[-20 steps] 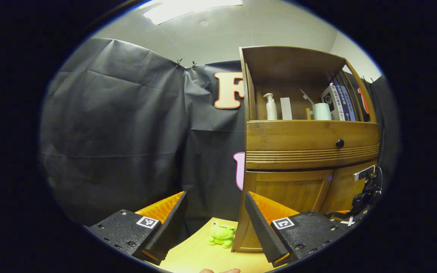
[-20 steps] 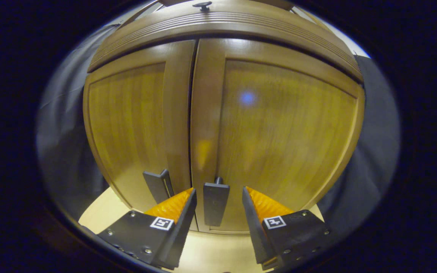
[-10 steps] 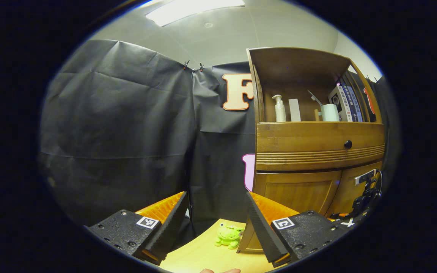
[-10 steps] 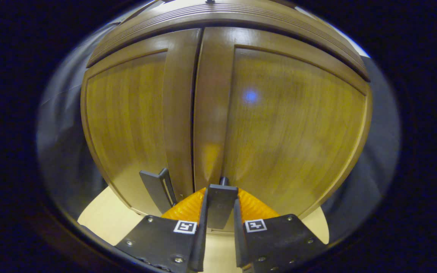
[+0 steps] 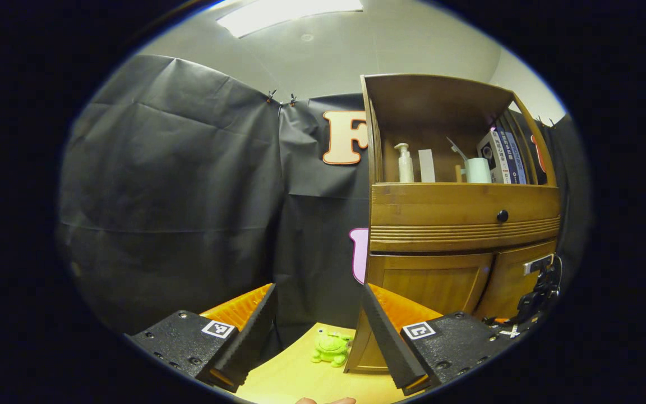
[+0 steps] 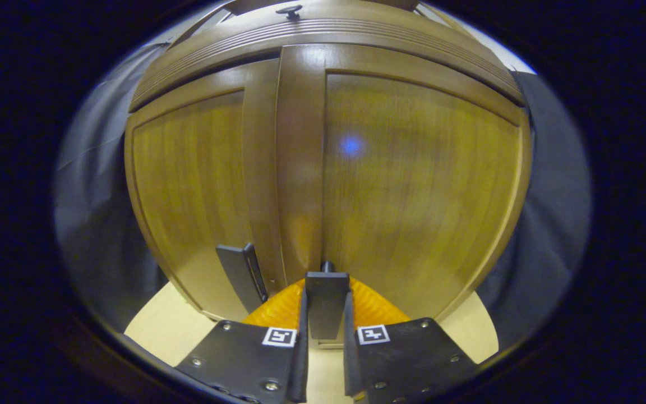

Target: Open the right door of the double-door shoe cabinet with the right hand, and open the left door with the left hand.

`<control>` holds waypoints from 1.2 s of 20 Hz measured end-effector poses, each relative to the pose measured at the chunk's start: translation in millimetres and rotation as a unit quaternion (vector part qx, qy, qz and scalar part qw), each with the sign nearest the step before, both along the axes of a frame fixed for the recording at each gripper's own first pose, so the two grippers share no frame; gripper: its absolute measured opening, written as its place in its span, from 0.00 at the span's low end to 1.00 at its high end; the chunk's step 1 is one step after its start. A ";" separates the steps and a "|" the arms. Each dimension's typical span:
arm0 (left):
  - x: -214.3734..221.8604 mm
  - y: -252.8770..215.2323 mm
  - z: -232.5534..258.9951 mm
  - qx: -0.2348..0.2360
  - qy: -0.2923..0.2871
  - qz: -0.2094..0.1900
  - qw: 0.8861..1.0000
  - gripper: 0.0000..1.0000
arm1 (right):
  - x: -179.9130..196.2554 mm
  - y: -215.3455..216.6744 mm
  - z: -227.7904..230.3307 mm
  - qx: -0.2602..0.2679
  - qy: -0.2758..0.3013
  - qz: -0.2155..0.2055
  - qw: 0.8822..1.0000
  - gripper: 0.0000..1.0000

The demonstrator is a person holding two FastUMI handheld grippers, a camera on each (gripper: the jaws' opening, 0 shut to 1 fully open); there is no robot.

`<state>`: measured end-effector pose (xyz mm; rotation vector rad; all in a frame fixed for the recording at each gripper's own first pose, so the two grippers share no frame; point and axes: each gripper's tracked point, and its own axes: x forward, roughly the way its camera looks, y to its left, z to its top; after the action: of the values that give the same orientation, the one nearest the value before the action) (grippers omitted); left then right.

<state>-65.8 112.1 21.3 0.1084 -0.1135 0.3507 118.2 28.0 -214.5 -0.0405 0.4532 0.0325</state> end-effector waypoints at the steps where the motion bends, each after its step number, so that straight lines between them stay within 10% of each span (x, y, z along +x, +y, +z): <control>1: -0.9 -1.0 0.0 0.001 0.001 -0.004 1.000 0.87 | 1.0 0.3 1.4 0.001 -0.001 -0.001 1.000 0.25; 24: 46.0 -144.3 -34.6 -0.004 0.050 -0.242 0.969 0.93 | -6.8 -20.4 9.9 0.007 -0.009 -0.137 0.990 0.24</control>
<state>-19.8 -32.2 -13.3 0.0869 -0.0351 -0.1416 111.4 7.6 -204.6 0.0358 0.4376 -0.2348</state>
